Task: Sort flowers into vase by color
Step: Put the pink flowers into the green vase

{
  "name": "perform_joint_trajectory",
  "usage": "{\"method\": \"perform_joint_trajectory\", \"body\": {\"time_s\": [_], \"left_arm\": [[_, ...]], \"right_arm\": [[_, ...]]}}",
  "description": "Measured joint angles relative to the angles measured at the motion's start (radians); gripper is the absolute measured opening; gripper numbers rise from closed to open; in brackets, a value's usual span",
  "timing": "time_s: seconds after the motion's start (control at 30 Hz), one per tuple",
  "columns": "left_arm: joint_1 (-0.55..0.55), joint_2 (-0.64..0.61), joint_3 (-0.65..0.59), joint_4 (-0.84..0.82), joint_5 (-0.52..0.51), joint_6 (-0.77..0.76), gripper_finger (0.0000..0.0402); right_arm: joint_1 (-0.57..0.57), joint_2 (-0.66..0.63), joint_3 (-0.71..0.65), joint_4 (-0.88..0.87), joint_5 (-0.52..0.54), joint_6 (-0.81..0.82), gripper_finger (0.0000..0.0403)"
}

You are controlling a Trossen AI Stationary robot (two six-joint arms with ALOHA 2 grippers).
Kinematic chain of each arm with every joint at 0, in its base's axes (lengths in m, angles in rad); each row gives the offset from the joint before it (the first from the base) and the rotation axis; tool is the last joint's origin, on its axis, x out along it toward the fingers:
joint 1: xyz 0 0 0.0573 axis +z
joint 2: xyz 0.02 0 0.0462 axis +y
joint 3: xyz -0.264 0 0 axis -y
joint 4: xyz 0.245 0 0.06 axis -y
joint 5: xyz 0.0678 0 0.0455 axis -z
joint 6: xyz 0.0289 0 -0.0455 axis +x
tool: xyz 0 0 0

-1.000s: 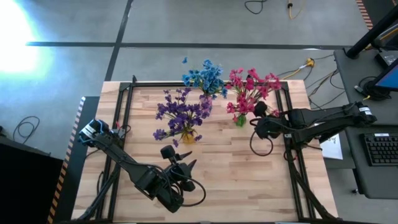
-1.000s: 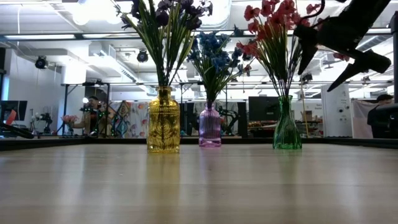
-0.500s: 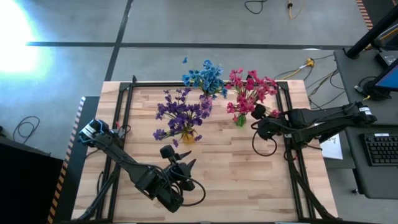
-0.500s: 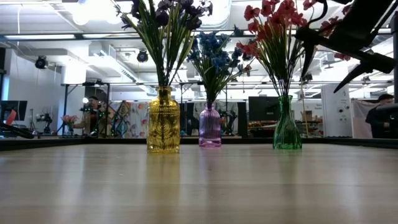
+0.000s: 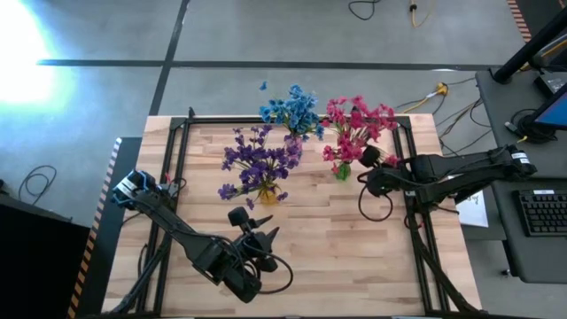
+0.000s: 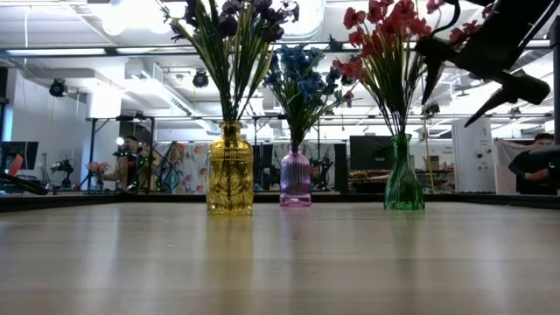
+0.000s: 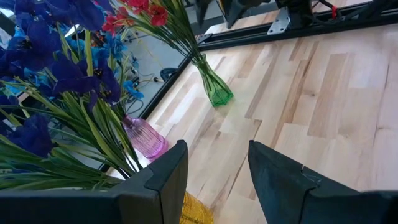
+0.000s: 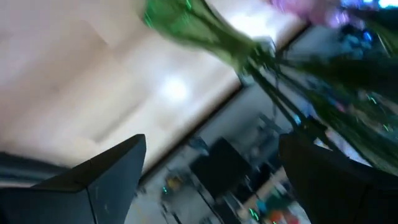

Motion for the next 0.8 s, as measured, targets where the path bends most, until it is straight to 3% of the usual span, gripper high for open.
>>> {"method": "perform_joint_trajectory", "body": {"time_s": [0.17,0.37,0.8], "left_arm": [[0.000,0.000,0.000,0.001,0.000,-0.001,0.0154],[0.000,0.000,-0.005,0.001,0.000,-0.017,0.0154],[0.000,0.000,-0.007,0.002,0.003,-0.020,0.0154]], "right_arm": [[0.000,0.000,0.000,0.004,-0.138,0.004,0.0359],[0.000,0.000,0.000,0.029,-0.152,-0.005,0.0359],[0.000,-0.006,0.004,0.008,0.053,0.015,0.0359]]}}
